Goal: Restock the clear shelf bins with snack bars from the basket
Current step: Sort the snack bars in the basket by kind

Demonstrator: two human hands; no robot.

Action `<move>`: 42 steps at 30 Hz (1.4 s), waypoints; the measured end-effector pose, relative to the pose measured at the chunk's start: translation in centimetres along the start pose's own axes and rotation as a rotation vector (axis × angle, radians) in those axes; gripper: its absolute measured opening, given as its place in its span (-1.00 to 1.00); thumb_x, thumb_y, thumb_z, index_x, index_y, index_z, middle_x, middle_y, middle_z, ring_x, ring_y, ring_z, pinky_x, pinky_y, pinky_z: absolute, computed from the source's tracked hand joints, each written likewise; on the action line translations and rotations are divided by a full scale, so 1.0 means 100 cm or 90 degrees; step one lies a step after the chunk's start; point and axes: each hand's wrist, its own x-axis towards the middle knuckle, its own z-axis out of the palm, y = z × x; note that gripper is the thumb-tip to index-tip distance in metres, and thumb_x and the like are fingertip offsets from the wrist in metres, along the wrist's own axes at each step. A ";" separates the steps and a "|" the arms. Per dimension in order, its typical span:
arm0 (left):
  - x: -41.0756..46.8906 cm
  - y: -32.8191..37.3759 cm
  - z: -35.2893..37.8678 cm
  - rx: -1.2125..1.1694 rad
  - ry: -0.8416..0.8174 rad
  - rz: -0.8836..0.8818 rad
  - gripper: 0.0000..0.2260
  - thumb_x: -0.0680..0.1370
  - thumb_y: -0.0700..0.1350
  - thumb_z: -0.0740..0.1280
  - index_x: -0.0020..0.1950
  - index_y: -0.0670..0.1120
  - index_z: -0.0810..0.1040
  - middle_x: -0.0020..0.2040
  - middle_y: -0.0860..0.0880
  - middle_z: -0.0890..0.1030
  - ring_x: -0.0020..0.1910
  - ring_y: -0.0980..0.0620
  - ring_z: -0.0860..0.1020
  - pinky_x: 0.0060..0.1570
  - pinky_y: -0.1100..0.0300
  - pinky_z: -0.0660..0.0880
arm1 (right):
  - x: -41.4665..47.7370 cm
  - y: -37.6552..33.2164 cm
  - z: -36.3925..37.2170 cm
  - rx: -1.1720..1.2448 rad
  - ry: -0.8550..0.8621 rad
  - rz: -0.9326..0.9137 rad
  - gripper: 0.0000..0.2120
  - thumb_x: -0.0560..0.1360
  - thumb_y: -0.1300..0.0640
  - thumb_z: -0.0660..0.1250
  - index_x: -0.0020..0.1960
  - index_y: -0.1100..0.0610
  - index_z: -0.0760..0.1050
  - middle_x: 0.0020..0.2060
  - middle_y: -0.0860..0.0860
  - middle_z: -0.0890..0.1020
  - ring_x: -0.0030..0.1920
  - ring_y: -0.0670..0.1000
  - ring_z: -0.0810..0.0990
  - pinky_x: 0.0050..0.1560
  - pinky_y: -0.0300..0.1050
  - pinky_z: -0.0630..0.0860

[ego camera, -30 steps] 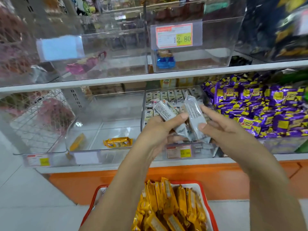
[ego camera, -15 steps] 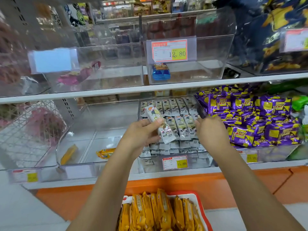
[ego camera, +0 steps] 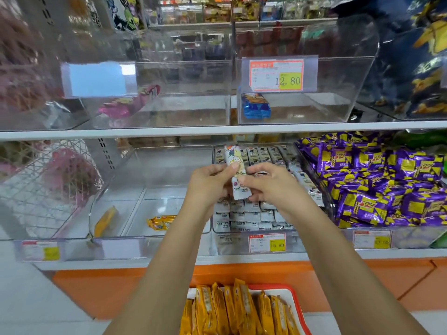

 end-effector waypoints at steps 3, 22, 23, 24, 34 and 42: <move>0.009 -0.002 -0.008 0.129 0.071 0.060 -0.73 0.56 -0.01 0.33 0.14 -0.16 0.60 -0.03 -0.07 0.66 -0.03 -0.03 0.60 -0.01 0.17 0.51 | 0.023 0.000 0.007 0.017 0.024 0.002 -0.73 0.45 0.16 0.45 0.10 0.21 0.52 -0.06 0.11 0.63 -0.26 0.02 0.58 -0.15 -0.08 0.58; 0.019 -0.031 -0.048 0.248 -0.124 0.013 -0.62 0.62 -0.36 0.05 0.41 -0.18 0.40 0.36 -0.09 0.47 0.37 -0.07 0.39 0.42 -0.01 0.26 | 0.126 -0.010 0.064 -0.480 0.210 0.032 -0.59 0.55 -0.11 0.27 0.12 0.24 0.48 -0.07 0.12 0.56 -0.10 0.08 0.58 -0.26 -0.13 0.40; 0.019 -0.031 -0.048 0.247 -0.126 0.011 -0.61 0.62 -0.36 0.05 0.42 -0.18 0.38 0.38 -0.08 0.45 0.38 -0.06 0.37 0.43 0.00 0.24 | 0.125 -0.011 0.064 -0.478 0.208 0.038 -0.59 0.55 -0.11 0.27 0.13 0.24 0.48 -0.06 0.12 0.57 -0.13 0.08 0.56 -0.26 -0.13 0.39; 0.018 -0.031 -0.049 0.244 -0.131 0.010 -0.61 0.62 -0.36 0.05 0.43 -0.18 0.36 0.39 -0.08 0.43 0.39 -0.05 0.36 0.44 0.00 0.23 | 0.122 -0.012 0.065 -0.486 0.206 0.044 -0.59 0.55 -0.12 0.27 0.12 0.23 0.48 -0.07 0.12 0.58 -0.17 0.08 0.54 -0.27 -0.14 0.38; -0.073 -0.039 -0.148 0.262 0.060 0.043 -0.66 0.59 -0.08 0.28 -0.38 -0.07 0.57 -0.35 -0.02 0.65 -0.21 -0.01 0.65 -0.06 0.07 0.60 | -0.008 0.003 0.088 -0.512 0.051 -0.227 -0.63 0.53 0.04 0.33 -0.36 0.06 0.25 -0.43 0.00 0.42 -0.29 0.08 0.48 -0.22 -0.03 0.41; -0.169 -0.146 -0.254 0.544 0.113 -0.245 -0.76 0.58 -0.08 0.27 -0.20 -0.18 0.58 -0.14 -0.14 0.61 -0.04 -0.13 0.58 -0.14 0.16 0.39 | -0.088 0.108 0.175 -0.624 -0.317 -0.112 -0.68 0.48 -0.07 0.37 0.10 0.09 0.41 0.06 0.07 0.57 0.09 0.10 0.54 0.02 -0.06 0.45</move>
